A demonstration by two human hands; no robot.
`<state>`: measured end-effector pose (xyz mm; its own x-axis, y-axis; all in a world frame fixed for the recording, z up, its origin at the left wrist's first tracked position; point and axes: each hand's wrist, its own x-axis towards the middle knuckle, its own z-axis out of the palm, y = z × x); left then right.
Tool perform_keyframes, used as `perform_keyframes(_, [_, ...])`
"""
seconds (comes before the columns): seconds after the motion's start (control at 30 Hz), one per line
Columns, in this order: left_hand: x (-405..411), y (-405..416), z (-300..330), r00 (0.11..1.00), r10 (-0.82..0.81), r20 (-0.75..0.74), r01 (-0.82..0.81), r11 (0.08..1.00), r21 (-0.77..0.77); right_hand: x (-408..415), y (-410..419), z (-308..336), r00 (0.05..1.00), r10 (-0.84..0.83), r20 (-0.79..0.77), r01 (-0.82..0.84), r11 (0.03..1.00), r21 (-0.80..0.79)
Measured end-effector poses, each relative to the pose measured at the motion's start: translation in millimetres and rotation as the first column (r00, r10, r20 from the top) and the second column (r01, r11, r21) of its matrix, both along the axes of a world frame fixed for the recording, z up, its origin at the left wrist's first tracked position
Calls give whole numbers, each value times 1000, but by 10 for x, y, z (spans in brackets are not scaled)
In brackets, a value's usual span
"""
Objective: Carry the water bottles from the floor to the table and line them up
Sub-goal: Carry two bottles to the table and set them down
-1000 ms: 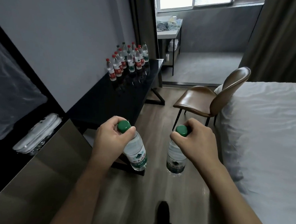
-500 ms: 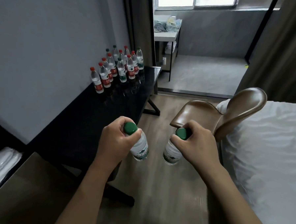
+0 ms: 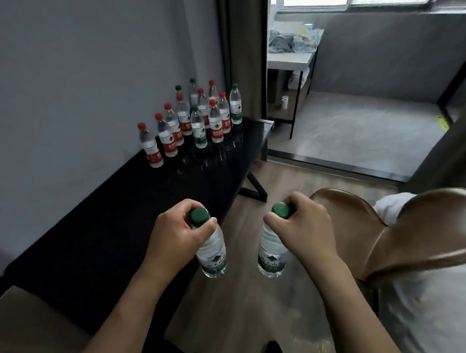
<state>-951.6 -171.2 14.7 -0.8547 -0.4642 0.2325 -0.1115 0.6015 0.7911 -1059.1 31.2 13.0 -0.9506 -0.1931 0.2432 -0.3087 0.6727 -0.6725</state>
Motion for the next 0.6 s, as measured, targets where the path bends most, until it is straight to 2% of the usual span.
perform_keyframes(0.17, [-737,-172,190,995,68,-69,-69,998,-1,-874,-241,136,999,38,-39,-40,998,-47])
perform_keyframes(0.3, [-1172,-365,136,994,99,-56,-97,995,36,-1388,-499,100,998,68,-14,-69,995,-75])
perform_keyframes(0.47, [-1685,-770,-127,990,138,31,-140,987,75,-2004,-998,-150,990,133,42,-133,991,-5])
perform_keyframes(0.6, [-2011,-1273,-318,980,185,78,-193,976,103,-2417,-1618,-319,965,244,91,-253,963,98])
